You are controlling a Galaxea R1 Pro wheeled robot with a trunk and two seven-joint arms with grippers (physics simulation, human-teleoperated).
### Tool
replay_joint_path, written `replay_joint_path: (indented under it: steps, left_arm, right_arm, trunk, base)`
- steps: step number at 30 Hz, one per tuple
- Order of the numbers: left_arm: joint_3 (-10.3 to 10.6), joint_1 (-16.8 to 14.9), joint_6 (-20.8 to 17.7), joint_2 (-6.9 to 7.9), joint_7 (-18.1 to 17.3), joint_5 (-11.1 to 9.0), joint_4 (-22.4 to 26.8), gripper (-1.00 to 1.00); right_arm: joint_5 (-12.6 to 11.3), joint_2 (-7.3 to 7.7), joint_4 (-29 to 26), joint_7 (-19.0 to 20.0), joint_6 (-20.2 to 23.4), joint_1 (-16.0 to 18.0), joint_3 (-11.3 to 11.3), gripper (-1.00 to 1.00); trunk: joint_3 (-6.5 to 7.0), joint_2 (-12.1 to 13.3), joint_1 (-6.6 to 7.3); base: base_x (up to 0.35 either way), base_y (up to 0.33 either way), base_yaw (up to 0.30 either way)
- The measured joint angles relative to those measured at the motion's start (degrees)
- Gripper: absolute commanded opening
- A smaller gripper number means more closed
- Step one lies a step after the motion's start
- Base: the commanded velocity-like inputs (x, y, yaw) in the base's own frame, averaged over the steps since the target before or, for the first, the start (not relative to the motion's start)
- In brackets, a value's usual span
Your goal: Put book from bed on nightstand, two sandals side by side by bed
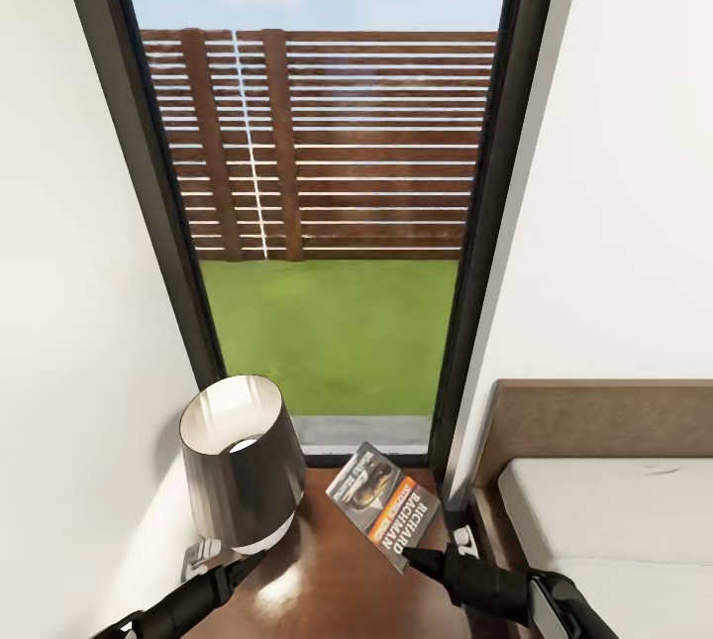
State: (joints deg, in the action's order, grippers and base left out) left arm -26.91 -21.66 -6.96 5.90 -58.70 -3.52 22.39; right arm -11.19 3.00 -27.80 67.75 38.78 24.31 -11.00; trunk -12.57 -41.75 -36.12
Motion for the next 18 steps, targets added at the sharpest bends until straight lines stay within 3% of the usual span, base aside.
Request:
replay_joint_path:
  steps: [11, 18]
  left_arm:
    - [0.01, 0.02, 0.0, 0.0, 0.01, 0.0, -0.01, 1.0]
    - [0.04, 0.01, 0.0, 0.0, 0.0, 0.0, 0.03, 1.0]
  right_arm:
    - [0.21, -0.16, 0.01, 0.32, -0.15, 0.0, -0.01, -1.0]
    - [0.26, -0.18, 0.05, 0.29, -0.18, 0.0, -0.01, -1.0]
  trunk:
    - [0.0, 0.0, 0.0]
    - [-1.25, -2.79, -1.53]
  base:
    - [0.0, 0.0, 0.0]
    - [0.0, 0.0, 0.0]
